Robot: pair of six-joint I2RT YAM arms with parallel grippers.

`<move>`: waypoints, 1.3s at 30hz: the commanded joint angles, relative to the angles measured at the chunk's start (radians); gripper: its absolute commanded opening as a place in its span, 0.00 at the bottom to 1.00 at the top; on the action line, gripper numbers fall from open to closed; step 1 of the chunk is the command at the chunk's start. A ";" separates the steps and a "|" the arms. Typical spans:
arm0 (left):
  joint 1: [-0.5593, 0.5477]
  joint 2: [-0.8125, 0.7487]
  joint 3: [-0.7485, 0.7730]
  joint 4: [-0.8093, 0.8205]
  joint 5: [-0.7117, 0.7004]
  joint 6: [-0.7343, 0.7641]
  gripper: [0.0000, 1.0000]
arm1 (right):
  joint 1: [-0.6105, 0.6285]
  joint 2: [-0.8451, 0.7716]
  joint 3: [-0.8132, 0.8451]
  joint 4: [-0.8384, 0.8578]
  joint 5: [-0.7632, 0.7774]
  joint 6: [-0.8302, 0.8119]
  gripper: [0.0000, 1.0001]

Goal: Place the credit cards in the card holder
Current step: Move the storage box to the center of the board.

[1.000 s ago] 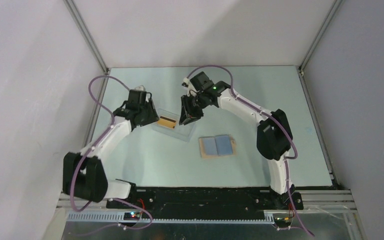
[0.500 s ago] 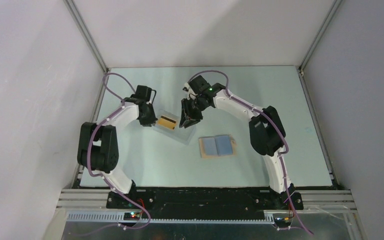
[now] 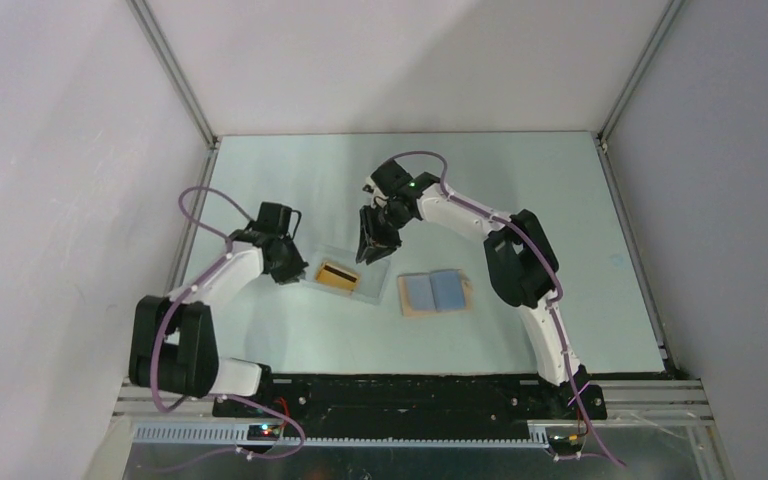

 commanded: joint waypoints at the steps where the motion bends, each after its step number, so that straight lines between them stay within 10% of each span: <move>1: -0.003 -0.141 -0.079 -0.022 0.052 -0.111 0.11 | 0.006 0.005 0.042 -0.022 0.026 -0.012 0.34; 9: -0.012 -0.348 -0.134 -0.044 0.024 -0.099 0.52 | 0.034 -0.014 0.042 -0.096 0.076 -0.060 0.38; 14: -0.002 -0.238 -0.035 -0.057 0.039 0.031 0.55 | 0.047 -0.050 0.039 -0.146 0.095 -0.069 0.41; 30: 0.022 0.079 0.028 -0.053 0.150 0.125 0.35 | 0.063 -0.035 0.028 -0.160 0.041 -0.015 0.46; 39: 0.021 0.026 -0.050 -0.021 0.156 0.026 0.01 | 0.071 -0.011 0.026 -0.168 0.056 -0.010 0.44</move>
